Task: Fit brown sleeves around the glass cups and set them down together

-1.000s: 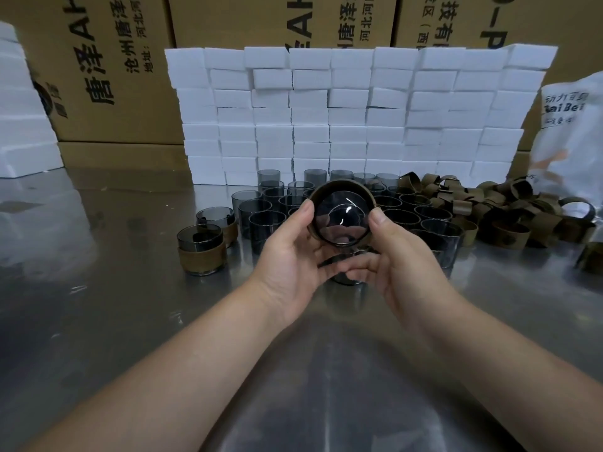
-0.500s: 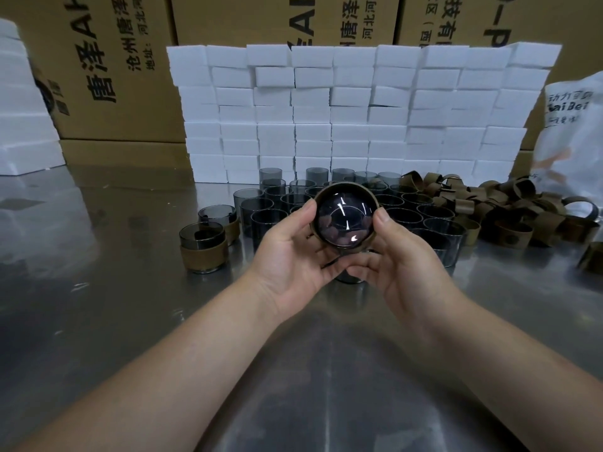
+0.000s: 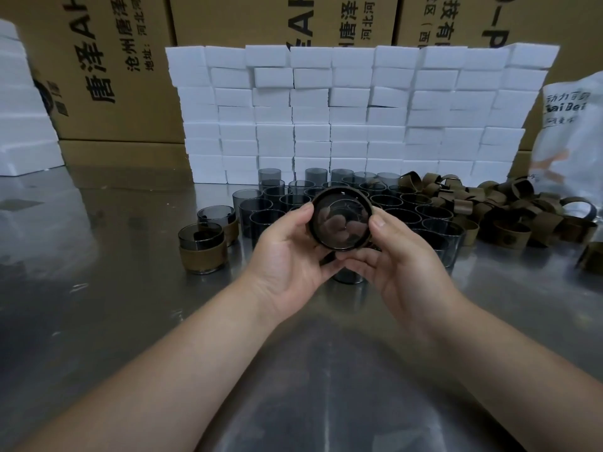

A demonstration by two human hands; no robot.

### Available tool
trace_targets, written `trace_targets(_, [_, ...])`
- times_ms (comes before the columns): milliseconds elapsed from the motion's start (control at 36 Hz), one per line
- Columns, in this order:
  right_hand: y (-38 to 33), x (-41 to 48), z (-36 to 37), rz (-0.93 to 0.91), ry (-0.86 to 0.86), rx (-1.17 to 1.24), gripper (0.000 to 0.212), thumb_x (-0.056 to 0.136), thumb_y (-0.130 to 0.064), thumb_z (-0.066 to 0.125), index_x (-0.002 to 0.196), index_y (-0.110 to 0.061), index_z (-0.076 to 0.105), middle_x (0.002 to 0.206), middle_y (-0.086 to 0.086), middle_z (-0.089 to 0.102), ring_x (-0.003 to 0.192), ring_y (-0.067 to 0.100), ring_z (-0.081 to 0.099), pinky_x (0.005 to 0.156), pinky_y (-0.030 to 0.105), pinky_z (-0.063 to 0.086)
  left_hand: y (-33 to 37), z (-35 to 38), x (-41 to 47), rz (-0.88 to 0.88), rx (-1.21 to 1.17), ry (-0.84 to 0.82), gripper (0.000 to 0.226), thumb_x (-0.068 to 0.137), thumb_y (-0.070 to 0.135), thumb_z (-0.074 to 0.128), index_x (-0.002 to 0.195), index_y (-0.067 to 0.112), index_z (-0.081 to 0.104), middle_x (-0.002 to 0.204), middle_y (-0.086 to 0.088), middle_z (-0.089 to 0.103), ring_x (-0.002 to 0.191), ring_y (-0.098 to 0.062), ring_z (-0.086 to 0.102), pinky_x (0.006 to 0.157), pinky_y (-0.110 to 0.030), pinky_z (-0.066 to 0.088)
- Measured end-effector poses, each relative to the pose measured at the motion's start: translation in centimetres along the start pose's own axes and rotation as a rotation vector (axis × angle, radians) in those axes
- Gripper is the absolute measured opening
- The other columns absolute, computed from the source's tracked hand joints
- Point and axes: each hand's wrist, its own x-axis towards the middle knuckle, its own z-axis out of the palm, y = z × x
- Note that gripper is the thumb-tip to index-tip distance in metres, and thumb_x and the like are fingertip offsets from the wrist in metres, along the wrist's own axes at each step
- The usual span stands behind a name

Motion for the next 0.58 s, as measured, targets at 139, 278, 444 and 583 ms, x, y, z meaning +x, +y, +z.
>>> trace_targets(139, [0.8, 0.0, -0.1, -0.043, 0.007, -0.165, 0.054, 0.066, -0.022, 0.054, 0.118, -0.037, 0.057, 0.104, -0.016, 0.068, 0.103, 0.006, 0.062, 0.084, 0.025, 0.050, -0.3, 0.0, 0.1, 0.104, 0.102, 0.014, 0.053, 0.070, 0.045, 0.050, 0.113, 0.015, 0.062, 0.116, -0.015, 0.064, 0.103, -0.024, 0.060, 0.087, -0.037, 0.048])
trace_targets(278, [0.7, -0.8, 0.2, -0.068, -0.014, -0.452, 0.082, 0.073, -0.051, 0.053, 0.146, -0.035, 0.021, 0.124, -0.033, 0.041, 0.114, -0.020, 0.041, 0.097, 0.013, 0.033, -1.5, -0.3, 0.3, 0.271, 0.376, 0.089, 0.026, 0.074, 0.037, 0.051, 0.094, 0.021, 0.055, 0.084, 0.004, 0.068, 0.084, -0.013, 0.062, 0.081, -0.031, 0.046])
trace_targets(444, [0.4, -1.1, 0.5, -0.056, -0.050, -0.489, 0.086, 0.073, -0.049, 0.049, 0.148, -0.034, 0.008, 0.128, -0.026, 0.040, 0.117, -0.019, 0.040, 0.094, 0.005, 0.034, -1.5, -0.4, -0.1, 0.402, 0.563, 0.020, 0.027, 0.074, 0.034, 0.043, 0.099, 0.025, 0.051, 0.093, 0.004, 0.059, 0.083, -0.003, 0.058, 0.077, -0.022, 0.045])
trace_targets(583, [0.1, -1.3, 0.7, -0.070, -0.068, -0.488, 0.073, 0.075, -0.051, 0.048, 0.139, -0.046, 0.012, 0.132, -0.020, 0.041, 0.118, -0.015, 0.040, 0.099, 0.015, 0.032, -1.4, -0.2, -0.5, 0.445, 0.655, -0.002, 0.021, 0.076, 0.033, 0.040, 0.091, 0.019, 0.047, 0.087, -0.002, 0.052, 0.082, -0.010, 0.051, 0.076, -0.026, 0.042])
